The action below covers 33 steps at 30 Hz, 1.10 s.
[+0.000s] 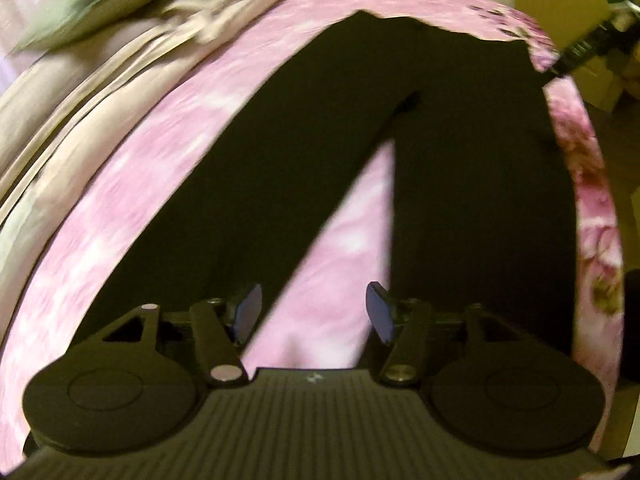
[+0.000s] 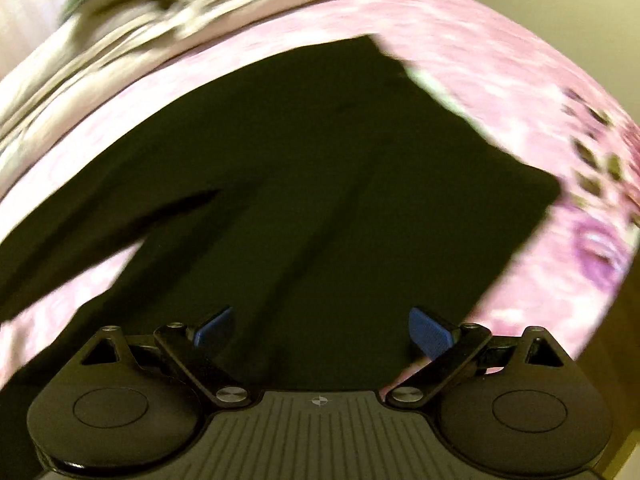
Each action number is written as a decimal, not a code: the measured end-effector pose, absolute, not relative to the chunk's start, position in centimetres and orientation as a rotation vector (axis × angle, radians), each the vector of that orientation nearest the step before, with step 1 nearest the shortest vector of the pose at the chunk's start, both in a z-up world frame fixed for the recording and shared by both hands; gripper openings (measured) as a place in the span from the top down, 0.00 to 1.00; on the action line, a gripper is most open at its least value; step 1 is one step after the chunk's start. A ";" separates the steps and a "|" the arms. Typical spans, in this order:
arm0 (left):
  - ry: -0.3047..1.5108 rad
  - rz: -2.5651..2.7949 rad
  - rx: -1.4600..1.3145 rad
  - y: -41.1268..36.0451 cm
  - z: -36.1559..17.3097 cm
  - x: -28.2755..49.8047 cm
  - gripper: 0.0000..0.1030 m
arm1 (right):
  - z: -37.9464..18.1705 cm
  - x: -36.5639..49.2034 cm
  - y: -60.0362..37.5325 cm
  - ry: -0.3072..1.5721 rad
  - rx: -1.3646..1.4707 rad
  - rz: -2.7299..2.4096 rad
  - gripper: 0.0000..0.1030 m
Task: Fold clothes
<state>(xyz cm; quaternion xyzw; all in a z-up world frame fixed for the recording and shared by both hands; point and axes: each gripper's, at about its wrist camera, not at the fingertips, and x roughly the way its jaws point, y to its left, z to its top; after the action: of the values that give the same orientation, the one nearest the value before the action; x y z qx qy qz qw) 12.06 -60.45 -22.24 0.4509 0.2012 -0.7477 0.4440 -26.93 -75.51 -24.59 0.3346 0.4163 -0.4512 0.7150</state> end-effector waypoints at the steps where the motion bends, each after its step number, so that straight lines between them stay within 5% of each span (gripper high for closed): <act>1: 0.495 -1.866 1.129 -60.6 -22.4 9.9 0.45 | -24.6 -29.0 -76.7 0.901 0.766 -1.021 0.07; 13: 0.609 -1.912 1.254 -66.0 -26.9 -14.1 0.44 | -28.6 -45.3 -91.4 0.633 1.122 -0.873 0.07; 16: 0.577 -1.957 1.284 -68.3 -27.8 -18.9 0.44 | -30.4 -46.4 -93.1 0.594 1.196 -0.781 0.27; 18: 0.525 -1.985 1.303 -70.2 -28.2 -20.9 0.44 | -30.8 -46.7 -93.6 0.567 1.203 -0.737 0.28; 20: 0.490 -1.999 1.305 -72.5 -28.5 -22.2 0.44 | -31.0 -47.2 -94.3 0.553 1.213 -0.712 0.83; 23: 0.483 -1.993 1.293 -76.6 -29.0 -23.4 0.44 | -30.2 -48.5 -95.7 0.518 1.219 -0.712 0.90; 30: 0.507 -1.976 1.261 -82.1 -29.0 -24.3 0.44 | -29.8 -50.2 -96.4 0.549 1.202 -0.705 0.88; 32: 0.534 -1.945 1.254 -81.9 -29.0 -23.9 0.44 | -29.8 -50.1 -96.8 0.588 1.183 -0.735 0.47; 33: 0.552 -1.923 1.252 -81.3 -29.0 -23.5 0.44 | -29.5 -50.2 -96.9 0.596 1.164 -0.749 0.38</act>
<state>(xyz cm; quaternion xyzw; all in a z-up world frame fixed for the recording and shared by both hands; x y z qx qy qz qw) -23.53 -81.34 -29.05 0.4904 0.2164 -0.7535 0.3807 -50.20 -96.86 -29.48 0.5287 0.2705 -0.3401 0.7292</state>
